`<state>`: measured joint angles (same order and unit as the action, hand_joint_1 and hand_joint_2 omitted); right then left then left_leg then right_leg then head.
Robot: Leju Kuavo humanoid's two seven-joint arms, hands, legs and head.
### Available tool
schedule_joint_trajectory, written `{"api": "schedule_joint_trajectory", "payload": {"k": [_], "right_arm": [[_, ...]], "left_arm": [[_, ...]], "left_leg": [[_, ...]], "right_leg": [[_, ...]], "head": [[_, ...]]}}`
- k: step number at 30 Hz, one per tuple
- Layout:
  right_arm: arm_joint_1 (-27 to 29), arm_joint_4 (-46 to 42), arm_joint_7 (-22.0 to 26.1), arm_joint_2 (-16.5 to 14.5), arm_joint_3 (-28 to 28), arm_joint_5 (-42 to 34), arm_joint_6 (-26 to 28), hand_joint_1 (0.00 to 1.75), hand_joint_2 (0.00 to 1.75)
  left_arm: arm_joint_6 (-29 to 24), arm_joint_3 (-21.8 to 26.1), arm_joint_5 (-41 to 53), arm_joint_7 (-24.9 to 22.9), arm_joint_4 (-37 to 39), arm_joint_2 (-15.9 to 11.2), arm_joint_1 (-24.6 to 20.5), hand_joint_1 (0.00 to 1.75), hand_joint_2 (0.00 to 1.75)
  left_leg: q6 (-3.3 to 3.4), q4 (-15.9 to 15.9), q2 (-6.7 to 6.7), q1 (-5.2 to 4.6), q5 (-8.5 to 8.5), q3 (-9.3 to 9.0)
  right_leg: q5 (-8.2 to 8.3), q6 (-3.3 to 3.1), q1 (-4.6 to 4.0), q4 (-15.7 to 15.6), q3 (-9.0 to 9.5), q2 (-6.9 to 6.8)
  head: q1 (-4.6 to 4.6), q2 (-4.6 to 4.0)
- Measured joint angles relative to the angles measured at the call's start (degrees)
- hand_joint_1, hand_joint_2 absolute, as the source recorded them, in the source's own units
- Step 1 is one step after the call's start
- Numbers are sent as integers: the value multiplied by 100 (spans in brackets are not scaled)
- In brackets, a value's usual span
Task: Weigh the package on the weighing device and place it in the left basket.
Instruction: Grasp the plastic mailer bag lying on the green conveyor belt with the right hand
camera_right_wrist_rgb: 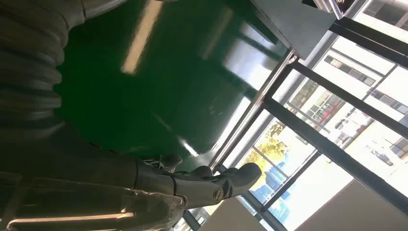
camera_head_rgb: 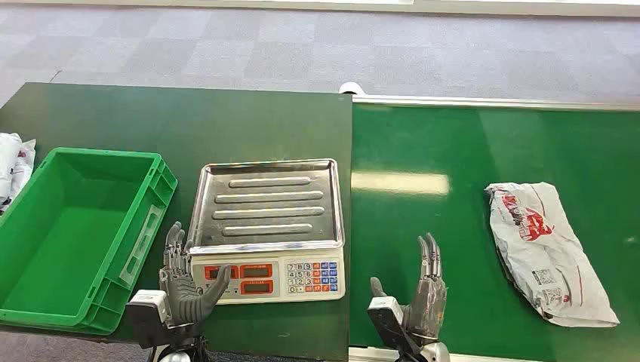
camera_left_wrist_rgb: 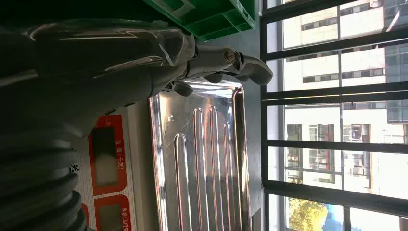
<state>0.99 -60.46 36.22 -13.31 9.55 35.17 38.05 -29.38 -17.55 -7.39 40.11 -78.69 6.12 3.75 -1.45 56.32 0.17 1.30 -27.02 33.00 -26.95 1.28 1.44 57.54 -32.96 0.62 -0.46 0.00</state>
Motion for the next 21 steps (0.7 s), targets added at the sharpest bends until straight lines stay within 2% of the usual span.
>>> {"api": "schedule_joint_trajectory", "payload": {"k": [21], "right_arm": [[1,0,0,0,-11,-3,-1,0,175]], "left_arm": [[5,0,0,0,0,2,1,0,175]], "left_leg": [[0,0,0,0,0,0]], "right_leg": [[0,0,0,0,0,0]], "head": [[0,0]]}}
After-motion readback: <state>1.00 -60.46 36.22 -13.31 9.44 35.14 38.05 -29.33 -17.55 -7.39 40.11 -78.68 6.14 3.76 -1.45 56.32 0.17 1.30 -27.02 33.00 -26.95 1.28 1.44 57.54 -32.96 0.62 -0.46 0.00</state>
